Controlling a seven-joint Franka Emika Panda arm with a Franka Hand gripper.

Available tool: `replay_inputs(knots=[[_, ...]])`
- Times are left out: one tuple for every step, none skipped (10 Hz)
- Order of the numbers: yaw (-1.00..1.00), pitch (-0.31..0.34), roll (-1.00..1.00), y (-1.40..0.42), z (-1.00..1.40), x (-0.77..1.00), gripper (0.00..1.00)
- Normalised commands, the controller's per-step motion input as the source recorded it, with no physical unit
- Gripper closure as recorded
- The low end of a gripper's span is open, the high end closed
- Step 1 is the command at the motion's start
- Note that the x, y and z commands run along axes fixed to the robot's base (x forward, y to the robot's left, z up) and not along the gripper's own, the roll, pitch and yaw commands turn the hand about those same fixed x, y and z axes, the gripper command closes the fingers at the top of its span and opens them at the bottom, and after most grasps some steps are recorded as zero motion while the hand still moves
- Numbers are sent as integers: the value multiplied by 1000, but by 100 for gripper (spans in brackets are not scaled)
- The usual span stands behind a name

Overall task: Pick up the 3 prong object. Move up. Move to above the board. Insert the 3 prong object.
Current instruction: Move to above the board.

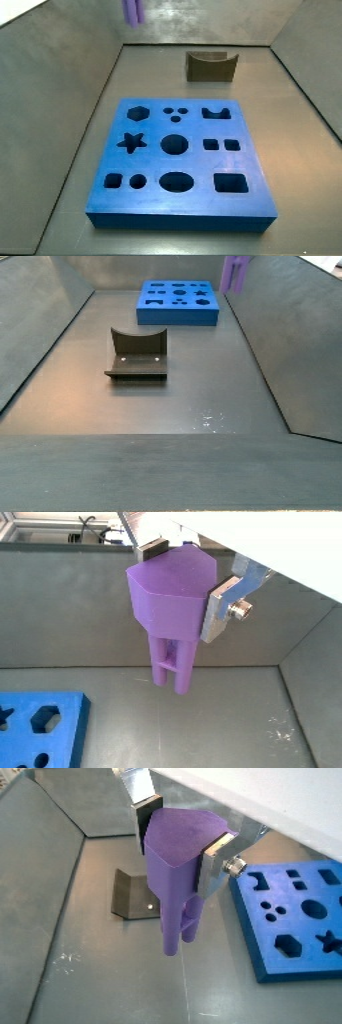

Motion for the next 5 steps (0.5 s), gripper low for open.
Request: replay_inputs(knots=[[11,78,62,23,516,29,100],[5,77,54,22,312,15,100],[-1000,122,-43,-1000,114,354,100],[-1000,123,-45,-1000,69,358,100],[-1000,148,-52,-1000,73,387,100]])
